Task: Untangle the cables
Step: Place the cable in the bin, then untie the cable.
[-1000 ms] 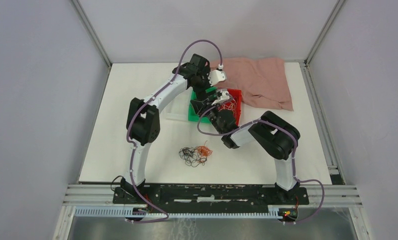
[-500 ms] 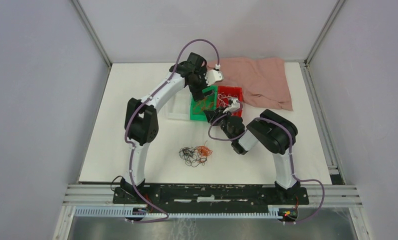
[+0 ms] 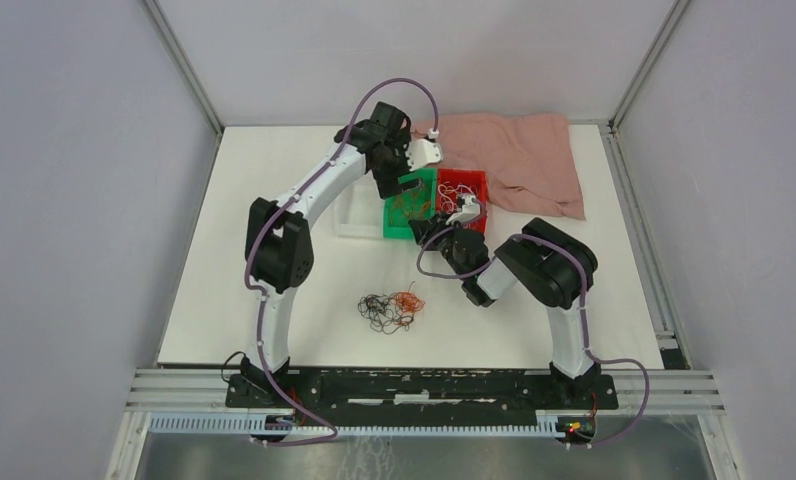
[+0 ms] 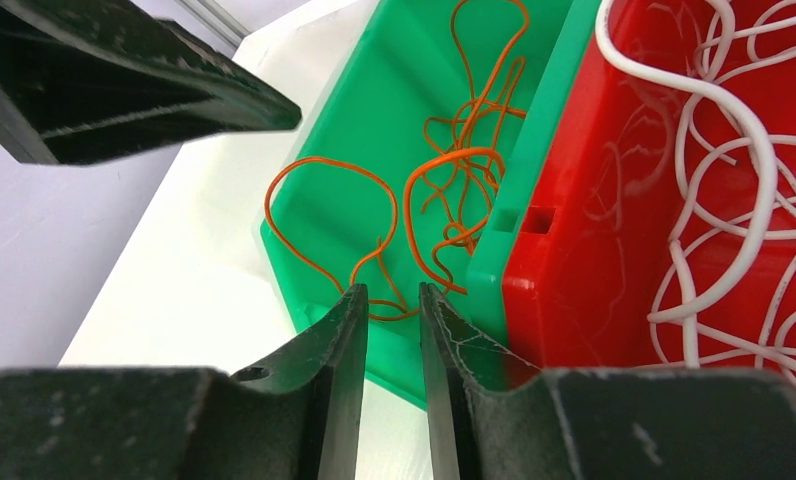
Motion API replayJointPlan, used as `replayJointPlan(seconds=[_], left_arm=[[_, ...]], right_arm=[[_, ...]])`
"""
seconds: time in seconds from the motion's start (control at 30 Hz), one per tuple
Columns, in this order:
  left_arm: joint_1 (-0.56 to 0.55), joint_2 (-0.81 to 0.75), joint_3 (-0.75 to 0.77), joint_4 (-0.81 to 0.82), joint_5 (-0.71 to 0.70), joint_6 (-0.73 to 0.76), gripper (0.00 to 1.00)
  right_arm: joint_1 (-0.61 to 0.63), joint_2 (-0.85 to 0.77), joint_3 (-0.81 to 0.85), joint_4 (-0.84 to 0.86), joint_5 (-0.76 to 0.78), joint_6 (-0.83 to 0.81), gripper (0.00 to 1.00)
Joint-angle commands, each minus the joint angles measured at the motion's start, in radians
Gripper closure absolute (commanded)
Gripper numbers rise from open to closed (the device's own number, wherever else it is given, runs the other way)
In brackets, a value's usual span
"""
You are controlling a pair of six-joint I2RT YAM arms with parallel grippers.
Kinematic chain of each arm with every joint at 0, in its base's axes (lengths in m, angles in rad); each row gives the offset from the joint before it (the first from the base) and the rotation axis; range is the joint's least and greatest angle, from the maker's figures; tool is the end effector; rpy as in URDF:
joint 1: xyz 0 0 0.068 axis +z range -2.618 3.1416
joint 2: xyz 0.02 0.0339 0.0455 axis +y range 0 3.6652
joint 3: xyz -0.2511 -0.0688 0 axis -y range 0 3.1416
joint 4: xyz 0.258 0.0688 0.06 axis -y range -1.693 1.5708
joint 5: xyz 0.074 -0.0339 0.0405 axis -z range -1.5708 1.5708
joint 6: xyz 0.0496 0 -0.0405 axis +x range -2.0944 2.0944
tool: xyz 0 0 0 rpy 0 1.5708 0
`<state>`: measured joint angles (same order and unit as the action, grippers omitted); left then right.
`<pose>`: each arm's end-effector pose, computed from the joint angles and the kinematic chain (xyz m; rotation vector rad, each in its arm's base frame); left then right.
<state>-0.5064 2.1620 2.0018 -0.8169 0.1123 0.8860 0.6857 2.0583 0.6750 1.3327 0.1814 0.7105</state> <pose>0.4286 -0.2441 0.2379 1.6613 1.9196 0.0064 0.2899 0.2256 0.0868 0.1676 1.6938 0.9180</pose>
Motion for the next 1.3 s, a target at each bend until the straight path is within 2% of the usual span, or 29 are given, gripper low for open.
replayJointPlan(seconds=[0.0, 0.13, 0.27, 0.37, 0.47, 0.53, 0.6, 0.67, 0.77, 0.9, 1.07, 1.27], left_arm=[[-0.006, -0.086, 0.065, 0.064, -0.082, 0.058, 0.01], [-0.004, -0.094, 0.14, 0.086, -0.102, -0.003, 0.01], [0.009, -0.13, 0.151, -0.052, 0.047, -0.033, 0.01], [0.027, -0.143, 0.142, -0.209, 0.186, -0.047, 0.01], [0.064, -0.169, 0.106, -0.274, 0.299, -0.101, 0.0], [0.096, -0.223, 0.049, -0.29, 0.376, -0.117, 0.01], [0.109, -0.292, -0.055, -0.29, 0.431, -0.112, 0.03], [0.107, -0.374, -0.202, -0.296, 0.486, -0.069, 0.06], [0.053, -0.477, -0.419, -0.277, 0.526, -0.034, 0.1], [-0.051, -0.536, -0.6, -0.222, 0.528, -0.049, 0.14], [-0.145, -0.499, -0.629, -0.155, 0.51, -0.106, 0.24], [-0.161, -0.398, -0.57, -0.018, 0.491, -0.27, 0.37]], right_arm=[[0.007, -0.064, 0.009, 0.014, -0.018, -0.004, 0.69], [0.008, -0.108, -0.017, 0.021, -0.033, -0.004, 0.69], [0.005, -0.208, -0.044, -0.036, -0.059, -0.007, 0.65], [0.0, -0.357, -0.055, -0.202, -0.071, -0.026, 0.59], [-0.003, -0.514, -0.08, -0.386, -0.058, -0.071, 0.49], [-0.004, -0.63, -0.079, -0.55, -0.06, -0.12, 0.44], [-0.005, -0.735, -0.051, -0.784, -0.077, -0.169, 0.41], [-0.005, -0.828, -0.044, -0.953, -0.097, -0.189, 0.41], [-0.005, -0.962, -0.088, -1.109, -0.123, -0.179, 0.41], [-0.004, -1.115, -0.148, -1.273, -0.143, -0.131, 0.45], [-0.005, -1.26, -0.224, -1.403, -0.139, -0.065, 0.52], [-0.005, -1.317, -0.271, -1.452, -0.132, -0.006, 0.57]])
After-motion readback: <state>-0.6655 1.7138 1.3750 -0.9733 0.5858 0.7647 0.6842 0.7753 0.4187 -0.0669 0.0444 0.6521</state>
